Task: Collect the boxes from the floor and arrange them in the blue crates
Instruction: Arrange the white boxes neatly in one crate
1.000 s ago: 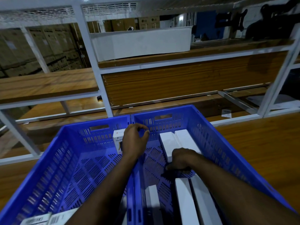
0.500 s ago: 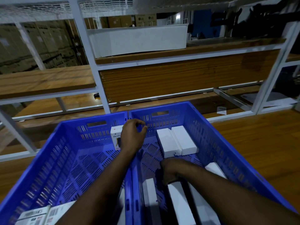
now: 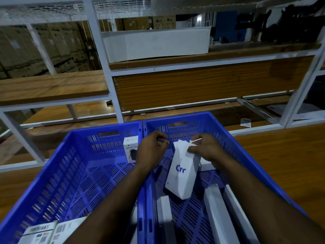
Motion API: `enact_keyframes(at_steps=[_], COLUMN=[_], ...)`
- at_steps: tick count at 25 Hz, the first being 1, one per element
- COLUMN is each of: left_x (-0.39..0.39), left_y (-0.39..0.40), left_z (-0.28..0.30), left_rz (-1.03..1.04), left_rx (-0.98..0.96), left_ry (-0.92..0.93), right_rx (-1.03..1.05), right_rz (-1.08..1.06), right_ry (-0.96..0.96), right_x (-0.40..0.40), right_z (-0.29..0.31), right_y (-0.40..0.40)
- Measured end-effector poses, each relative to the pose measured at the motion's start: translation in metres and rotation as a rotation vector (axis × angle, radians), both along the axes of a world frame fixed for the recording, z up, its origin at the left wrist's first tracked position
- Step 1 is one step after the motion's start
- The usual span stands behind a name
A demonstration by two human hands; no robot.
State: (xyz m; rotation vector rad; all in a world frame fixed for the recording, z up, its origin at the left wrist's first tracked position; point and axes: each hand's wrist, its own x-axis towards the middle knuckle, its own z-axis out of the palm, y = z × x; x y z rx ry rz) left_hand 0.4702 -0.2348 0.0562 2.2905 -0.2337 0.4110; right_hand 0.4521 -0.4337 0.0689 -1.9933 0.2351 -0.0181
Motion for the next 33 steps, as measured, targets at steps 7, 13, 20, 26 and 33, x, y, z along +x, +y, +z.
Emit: enact_keyframes(at_steps=[7,13,20,26,33], left_x=[-0.001,-0.003,-0.005,-0.008,-0.011], left_y=[0.004,0.005,0.005,0.008,0.0], left_z=[0.007,0.009,0.006,0.007,0.006], left_rz=[-0.245,-0.342,-0.377,-0.407,-0.089], left_rx=[-0.094,0.107,0.153,0.147,0.109], left_ry=[0.258,0.282,0.179,0.084,-0.041], right_rx=[0.67,0.902,0.724,0.833,0.89], right_rz=[-0.088,-0.003,0.123,0.202,0.156], right_ry=[-0.19,-0.217,0.321,0.459,0.464], right_x=[0.007,-0.001,0.0,-0.004,-0.001], right_z=[0.009,0.021,0.011,0.012,0.012], right_y=[0.0,0.004,-0.001,-0.01,-0.009])
